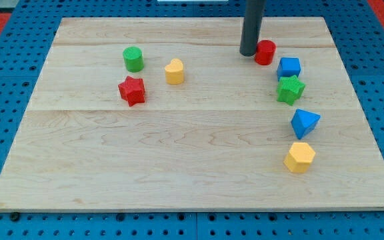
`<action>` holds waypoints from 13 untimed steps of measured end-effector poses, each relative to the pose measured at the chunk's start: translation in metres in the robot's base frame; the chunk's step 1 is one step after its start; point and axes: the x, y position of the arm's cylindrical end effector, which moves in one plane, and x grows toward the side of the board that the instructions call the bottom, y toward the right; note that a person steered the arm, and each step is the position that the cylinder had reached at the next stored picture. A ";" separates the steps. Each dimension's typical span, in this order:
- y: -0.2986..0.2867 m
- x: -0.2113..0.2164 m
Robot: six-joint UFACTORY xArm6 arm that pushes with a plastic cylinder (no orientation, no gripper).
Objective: Move the yellow heart to the top right of the board
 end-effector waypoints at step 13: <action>-0.095 0.024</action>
